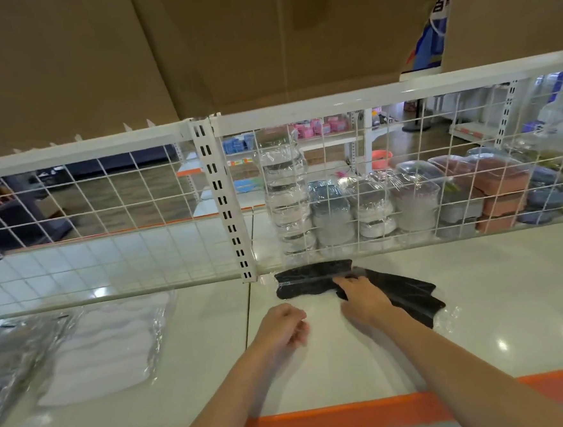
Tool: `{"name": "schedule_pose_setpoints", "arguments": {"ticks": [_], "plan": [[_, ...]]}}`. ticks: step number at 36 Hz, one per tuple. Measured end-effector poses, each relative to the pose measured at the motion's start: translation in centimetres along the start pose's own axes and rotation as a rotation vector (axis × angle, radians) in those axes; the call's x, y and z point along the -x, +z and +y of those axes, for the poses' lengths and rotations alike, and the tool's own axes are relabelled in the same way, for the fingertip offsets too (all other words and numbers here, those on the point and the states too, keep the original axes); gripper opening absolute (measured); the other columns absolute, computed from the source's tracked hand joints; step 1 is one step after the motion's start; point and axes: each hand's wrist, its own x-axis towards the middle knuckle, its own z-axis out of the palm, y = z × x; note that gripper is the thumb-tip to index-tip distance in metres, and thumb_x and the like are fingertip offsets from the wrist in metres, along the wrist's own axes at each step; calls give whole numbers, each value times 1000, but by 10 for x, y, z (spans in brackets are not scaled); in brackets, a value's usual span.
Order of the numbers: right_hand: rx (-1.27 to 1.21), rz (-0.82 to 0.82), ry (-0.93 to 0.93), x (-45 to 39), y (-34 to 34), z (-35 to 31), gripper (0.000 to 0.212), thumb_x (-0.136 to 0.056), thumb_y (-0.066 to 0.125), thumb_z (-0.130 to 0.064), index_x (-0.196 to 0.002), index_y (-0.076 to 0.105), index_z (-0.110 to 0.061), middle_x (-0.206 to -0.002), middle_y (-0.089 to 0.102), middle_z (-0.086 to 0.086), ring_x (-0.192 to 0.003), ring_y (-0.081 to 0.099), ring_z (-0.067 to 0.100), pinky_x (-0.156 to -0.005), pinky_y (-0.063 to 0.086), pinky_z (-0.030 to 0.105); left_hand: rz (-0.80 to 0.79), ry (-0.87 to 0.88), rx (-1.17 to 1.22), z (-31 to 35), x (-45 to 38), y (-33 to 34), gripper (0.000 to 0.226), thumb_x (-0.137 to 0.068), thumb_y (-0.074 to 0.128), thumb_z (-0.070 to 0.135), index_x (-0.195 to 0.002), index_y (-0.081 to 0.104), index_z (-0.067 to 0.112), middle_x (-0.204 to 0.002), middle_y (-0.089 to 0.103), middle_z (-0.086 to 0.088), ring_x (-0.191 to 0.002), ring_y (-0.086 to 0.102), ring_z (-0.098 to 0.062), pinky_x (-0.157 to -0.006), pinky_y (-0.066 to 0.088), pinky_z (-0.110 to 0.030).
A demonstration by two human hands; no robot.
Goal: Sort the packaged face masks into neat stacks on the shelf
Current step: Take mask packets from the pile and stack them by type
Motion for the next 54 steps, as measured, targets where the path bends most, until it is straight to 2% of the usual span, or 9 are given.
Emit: {"name": "schedule_pose_setpoints", "arguments": {"ticks": [8,12,18,23,26,36,45,49,54], "plan": [[329,114,-81,5,8,-13,31,-95,44,-14,-124,52,-19,-126,48,5,-106,58,25,-83,46,35,51,96,-555,-8,-9,-32,19,-89,51,11,-73,60,14,-72,69,-4,-57,62,-12,-65,54,-26],[-72,321,14,8,5,-12,21,-96,44,-16,-104,64,-15,-106,61,6,-92,59,24,-76,44,32,50,-65,-117,-8,-6,-29,27,-98,43,14,-77,58,3,-61,65,-11,-44,59,-18,-44,46,-22],[-341,274,-308,22,0,2,20,-85,60,-1,-96,75,-11,-105,65,6,-100,60,18,-95,42,23,-116,-266,570,-11,-11,-31,88,-86,25,74,-116,56,-3,-114,63,-27,-106,60,-39,-82,51,-45],[-252,226,-215,32,7,17,40,-91,54,-17,-129,55,-27,-142,41,-7,-130,40,11,-111,26,23,-166,-187,345,-4,2,-7,20,-89,58,4,-107,62,-3,-105,68,-24,-101,65,-35,-82,54,-39],[-68,228,16,36,4,33,53,-90,51,-23,-141,37,-25,-149,29,-2,-132,33,20,-111,30,36,-53,-141,330,-5,2,2,20,-84,52,-14,-97,64,-5,-95,69,-23,-88,67,-30,-73,55,-35],[131,163,123,38,-7,49,34,-92,50,-35,-124,53,-23,-124,56,0,-114,46,20,-94,41,34,-10,-28,294,2,9,-2,21,-99,46,19,-100,62,6,-68,71,-4,-60,67,-14,-55,49,-26],[61,282,135,34,-5,43,25,-96,46,-28,-114,62,-23,-118,62,-2,-113,46,20,-89,37,33,85,-143,392,-1,9,-16,36,-101,40,26,-111,63,-1,-97,70,-19,-89,66,-29,-72,51,-37],[-195,374,-23,36,-11,25,19,-89,61,-31,-105,70,-32,-116,54,-13,-108,37,13,-91,30,32,53,-197,509,-2,13,-17,37,-101,39,26,-114,59,-3,-93,70,-22,-87,66,-32,-70,50,-42],[-423,55,-383,49,-9,-1,24,-84,66,-20,-93,68,-43,-131,40,-16,-120,26,10,-109,24,31,-138,-230,540,-3,16,-17,48,-93,51,43,-111,67,2,-105,69,-24,-103,63,-37,-95,46,-48]]}}
